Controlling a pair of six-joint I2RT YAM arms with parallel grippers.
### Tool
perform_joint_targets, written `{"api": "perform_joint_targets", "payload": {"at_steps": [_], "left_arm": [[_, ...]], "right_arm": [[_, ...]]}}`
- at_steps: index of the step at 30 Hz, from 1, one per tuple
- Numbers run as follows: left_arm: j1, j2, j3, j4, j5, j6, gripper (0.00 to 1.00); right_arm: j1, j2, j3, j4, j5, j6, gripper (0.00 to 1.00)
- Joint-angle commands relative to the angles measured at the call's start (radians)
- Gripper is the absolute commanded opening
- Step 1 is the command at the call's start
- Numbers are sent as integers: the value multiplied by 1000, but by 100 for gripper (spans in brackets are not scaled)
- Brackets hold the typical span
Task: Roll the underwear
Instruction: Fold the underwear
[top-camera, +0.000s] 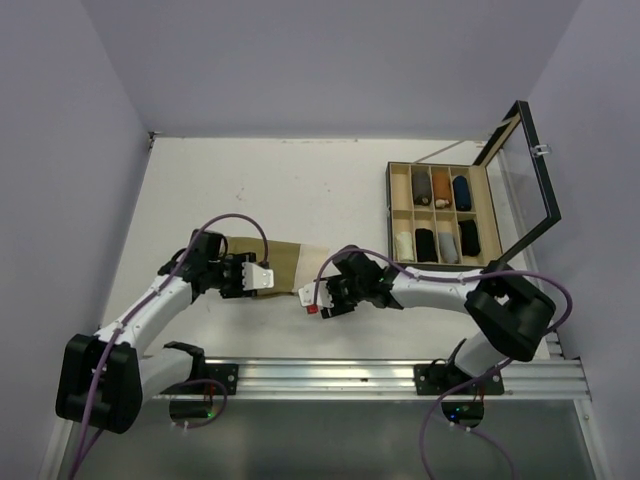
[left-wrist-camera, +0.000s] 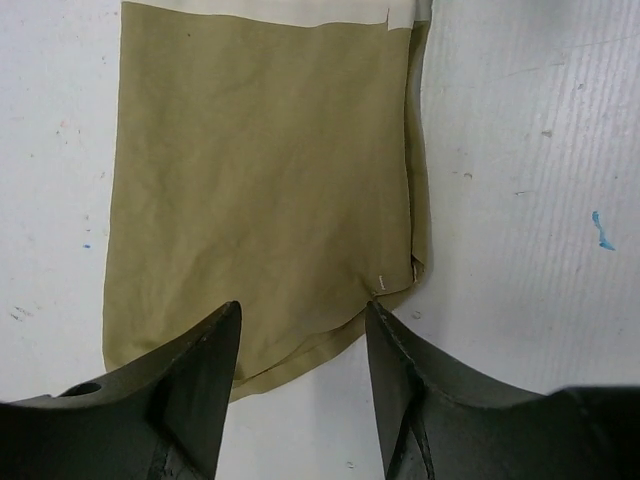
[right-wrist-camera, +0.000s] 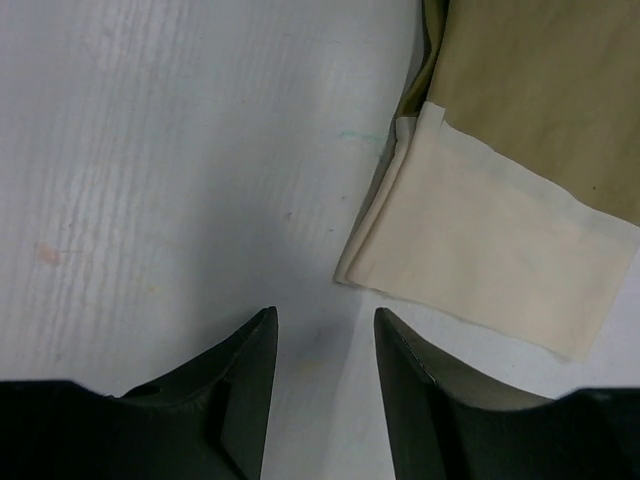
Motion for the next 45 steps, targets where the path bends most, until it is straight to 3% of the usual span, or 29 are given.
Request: {"api": "perform_joint_targets", "payload": {"at_steps": [1,11,20,23,32,45], "left_arm": [[-6,28,21,87,-10,24,56],[-6,78,39,99,-31,-7,55],[-6,91,64,-10,3,36,54],[-6,65,52,-46,19,77,54],[-6,20,13,-114,72,206,57],[-66,22,-17,-76,105,212,57]], "right_arm": [[-3,34,43,144,34,-38,47],[-1,100,57,103,-45,-89,36],[-9,214,177,-104,-86,-64,26],[-9,214,171,-94,-89,-57,24],[-10,249,224,-132,-72,-15,0],[-64,183,267,-181,-127,123,0]]}}
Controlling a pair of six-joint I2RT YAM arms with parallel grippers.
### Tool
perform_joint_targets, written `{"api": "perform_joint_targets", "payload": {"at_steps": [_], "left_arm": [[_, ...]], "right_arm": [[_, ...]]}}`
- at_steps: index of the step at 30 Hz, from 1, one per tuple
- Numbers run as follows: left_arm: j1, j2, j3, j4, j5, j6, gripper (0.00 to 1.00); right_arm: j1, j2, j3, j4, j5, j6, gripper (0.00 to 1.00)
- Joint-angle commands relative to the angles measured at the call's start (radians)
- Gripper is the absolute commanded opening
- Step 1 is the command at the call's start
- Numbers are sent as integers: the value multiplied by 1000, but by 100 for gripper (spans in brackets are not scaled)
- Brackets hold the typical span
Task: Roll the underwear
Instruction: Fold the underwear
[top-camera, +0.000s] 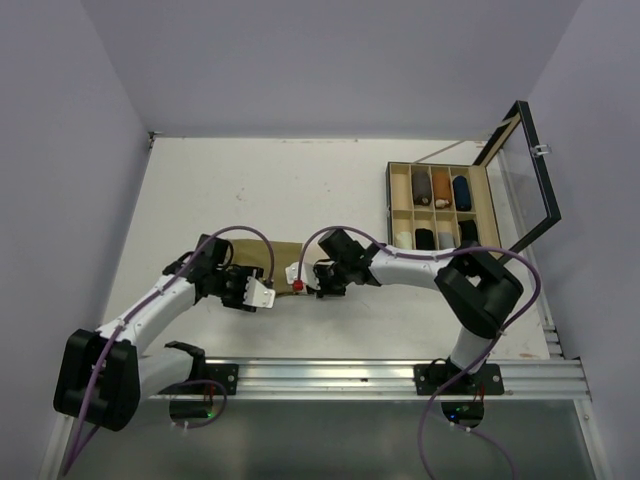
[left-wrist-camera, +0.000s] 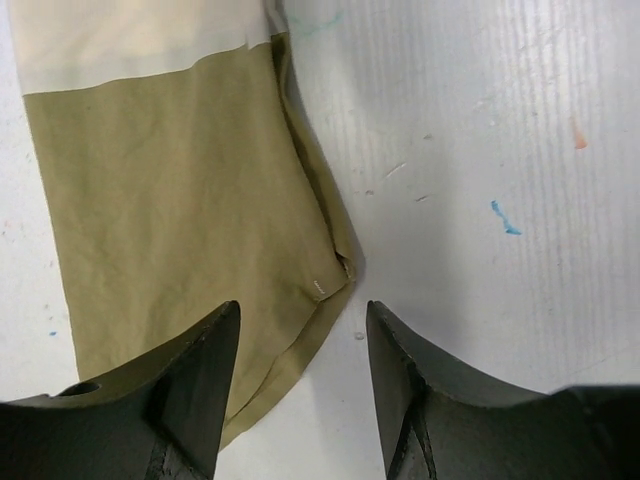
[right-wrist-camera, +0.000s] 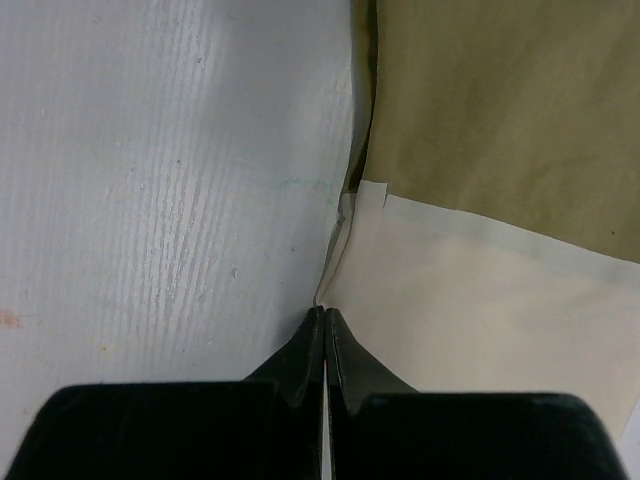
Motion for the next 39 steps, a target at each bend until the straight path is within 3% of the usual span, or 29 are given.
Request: {"api": "perform_joint_targets", "payload": {"at_steps": [1,10,17,24,26,31,39], "left_arm": [[-39,6,-17,18,40,14,57],[-107,49,-27,94,8,-45,54],[-159,115,-46,125,-45,-72,33],[-166,146,-49,139,-64,-78,31],[-170,169,-44,142,-73,-89,25],[-170,184,-27,100,-76,-80,0],[-170,97,36,-93,-7,-74,0]], "right_arm": [[-10,-38,30,-66,-30,56,0],[-19,-29,46,-73,-32,88,0],[-47,-21,67,-86,-45,112,0],[-57,-7,87,-102,-55,114,0],[-59,-4,92,-113,-59,108,0],[-68,2,104,-135,-68,103,0],[-94,-62,110,-230,-140,115,0]]}}
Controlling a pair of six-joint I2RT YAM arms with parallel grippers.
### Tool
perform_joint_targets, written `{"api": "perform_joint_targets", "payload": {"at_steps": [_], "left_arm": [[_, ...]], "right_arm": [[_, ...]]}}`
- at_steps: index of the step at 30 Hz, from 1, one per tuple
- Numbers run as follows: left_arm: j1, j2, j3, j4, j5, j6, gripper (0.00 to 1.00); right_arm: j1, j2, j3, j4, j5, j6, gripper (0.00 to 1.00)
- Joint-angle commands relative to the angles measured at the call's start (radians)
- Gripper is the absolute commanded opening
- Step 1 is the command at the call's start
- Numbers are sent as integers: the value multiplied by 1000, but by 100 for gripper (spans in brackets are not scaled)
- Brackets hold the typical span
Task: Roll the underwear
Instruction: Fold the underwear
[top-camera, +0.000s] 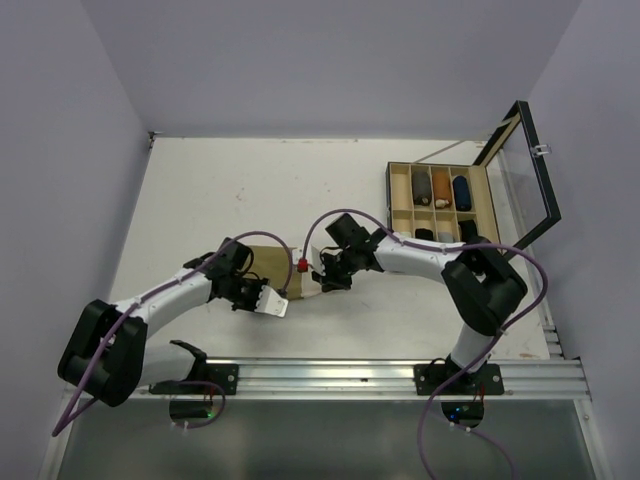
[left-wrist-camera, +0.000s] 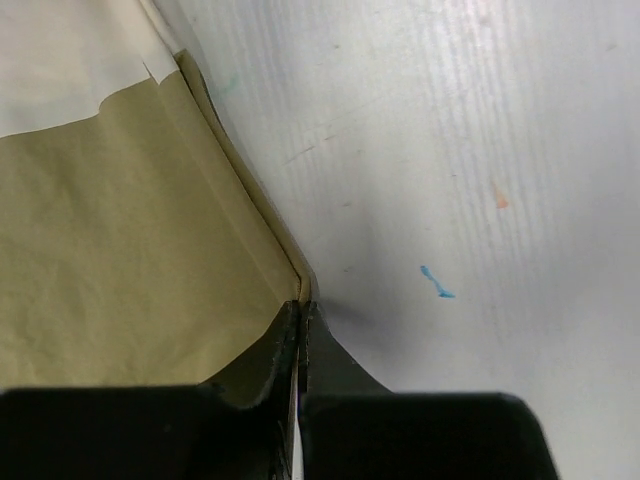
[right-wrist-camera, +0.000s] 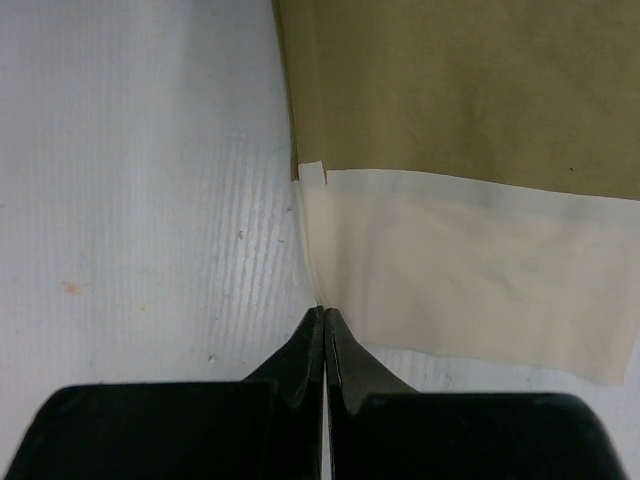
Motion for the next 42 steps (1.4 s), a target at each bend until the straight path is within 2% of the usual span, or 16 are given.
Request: {"api": "perform_joint_targets", "payload": {"at_steps": [1,9,16,24,31,42], "left_arm": [[-5,-53,34,-139,32,-8,0],[-5,-30,74,-171,25,-47,0],[-3,-23,120,-177,31,-59,0],[34,32,242,-235,66,-65,0],[80,131,347,-274,84,-50,0],[155,328,569,-367,104,32,0]], "right_arm": [[-11,-74,25,-73,-75,20,0],[-11,-90,-10,-89,-104,63,0],[-21,-79,31,-113,-119,88,0],[-63,-71,117,-259,-168,16,0],[-95,1,206,-357,-219,-41,0],[-204,208,463,-593,-320,-137,0]]}}
